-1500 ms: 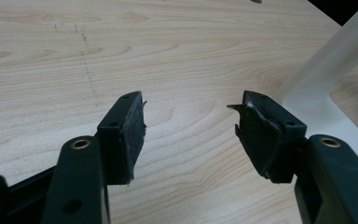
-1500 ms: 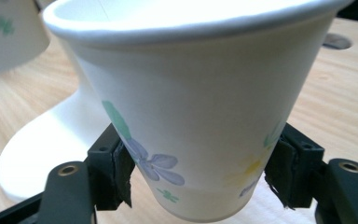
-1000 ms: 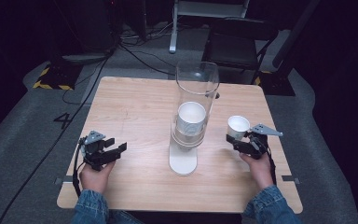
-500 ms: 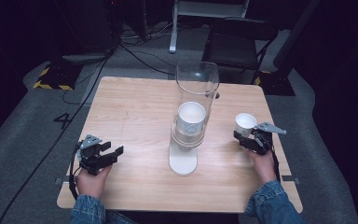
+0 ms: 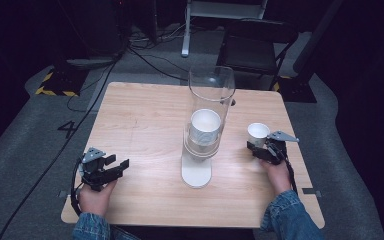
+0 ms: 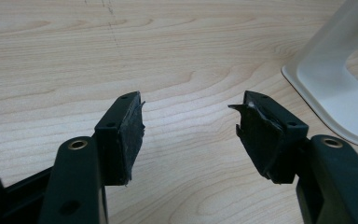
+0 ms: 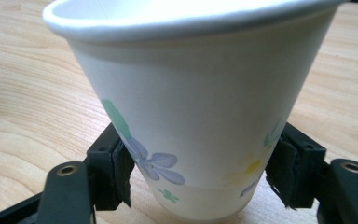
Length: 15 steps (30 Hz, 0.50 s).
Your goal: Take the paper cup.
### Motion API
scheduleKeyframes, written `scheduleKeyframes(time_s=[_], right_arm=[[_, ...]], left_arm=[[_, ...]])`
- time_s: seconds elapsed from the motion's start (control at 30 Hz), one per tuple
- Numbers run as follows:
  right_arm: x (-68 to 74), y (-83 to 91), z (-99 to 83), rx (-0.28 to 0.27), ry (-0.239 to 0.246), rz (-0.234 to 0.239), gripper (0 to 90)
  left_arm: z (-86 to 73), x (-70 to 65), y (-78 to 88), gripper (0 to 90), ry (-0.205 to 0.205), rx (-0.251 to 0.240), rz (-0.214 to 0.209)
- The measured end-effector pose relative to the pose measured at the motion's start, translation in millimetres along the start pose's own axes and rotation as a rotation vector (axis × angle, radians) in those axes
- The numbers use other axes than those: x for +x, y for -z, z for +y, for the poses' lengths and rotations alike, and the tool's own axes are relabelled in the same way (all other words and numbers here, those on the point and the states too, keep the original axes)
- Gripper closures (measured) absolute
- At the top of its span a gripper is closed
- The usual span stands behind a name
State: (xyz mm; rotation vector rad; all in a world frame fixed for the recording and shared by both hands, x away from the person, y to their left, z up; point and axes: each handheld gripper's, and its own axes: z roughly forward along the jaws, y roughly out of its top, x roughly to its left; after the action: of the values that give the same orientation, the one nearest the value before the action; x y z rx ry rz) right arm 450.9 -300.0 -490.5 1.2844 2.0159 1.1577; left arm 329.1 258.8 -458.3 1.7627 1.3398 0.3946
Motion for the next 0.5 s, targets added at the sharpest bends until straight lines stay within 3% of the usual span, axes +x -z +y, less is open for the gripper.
scheduleKeyframes(time_s=[0.37,0.5], right_arm=[[-0.8,-6.5,-5.6,0.084,0.003,0.013,31.0],[0.4,-8.2,-7.5,0.129,0.041,0.005,29.4]], left_arm=[[0.8,-0.8,-2.0,40.0,-0.001,0.006,-0.006],[1.2,-0.9,-2.7,40.0,-0.003,0.006,-0.006]])
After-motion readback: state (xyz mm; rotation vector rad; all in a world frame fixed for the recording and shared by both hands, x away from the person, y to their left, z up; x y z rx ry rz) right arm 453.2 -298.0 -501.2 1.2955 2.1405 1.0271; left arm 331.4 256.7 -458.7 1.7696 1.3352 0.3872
